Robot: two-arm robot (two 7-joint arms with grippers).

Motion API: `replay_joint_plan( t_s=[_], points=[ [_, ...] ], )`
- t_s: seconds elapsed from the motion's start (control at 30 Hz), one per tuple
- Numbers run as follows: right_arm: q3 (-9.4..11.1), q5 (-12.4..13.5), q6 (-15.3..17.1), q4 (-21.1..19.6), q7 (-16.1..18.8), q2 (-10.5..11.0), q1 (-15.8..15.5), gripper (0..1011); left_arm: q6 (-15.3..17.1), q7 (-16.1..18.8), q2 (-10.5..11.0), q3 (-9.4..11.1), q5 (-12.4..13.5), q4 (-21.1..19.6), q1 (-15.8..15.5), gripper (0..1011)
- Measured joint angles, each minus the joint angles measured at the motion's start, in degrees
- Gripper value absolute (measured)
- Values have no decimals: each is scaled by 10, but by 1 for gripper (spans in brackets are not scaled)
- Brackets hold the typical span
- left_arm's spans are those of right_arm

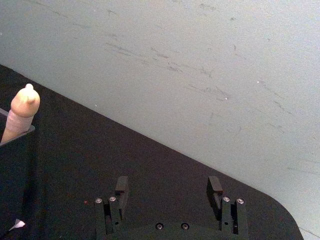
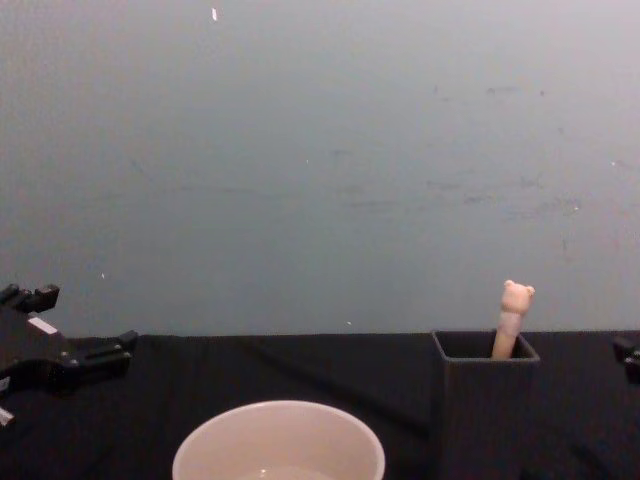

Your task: Pick up the stirring spoon with one hand, stir inside the cup, then place it back in its original position.

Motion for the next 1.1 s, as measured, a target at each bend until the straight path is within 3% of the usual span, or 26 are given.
replay_joint_plan(
  t_s=[0.93, 1.1],
  points=[
    [0, 0, 0, 0, 0, 0, 0, 1002, 0, 0, 0, 0, 0, 0, 0, 1001],
    [8, 1, 3, 1, 9, -4, 1, 1002, 0, 0, 0, 0, 0, 0, 0, 1001]
  ],
)
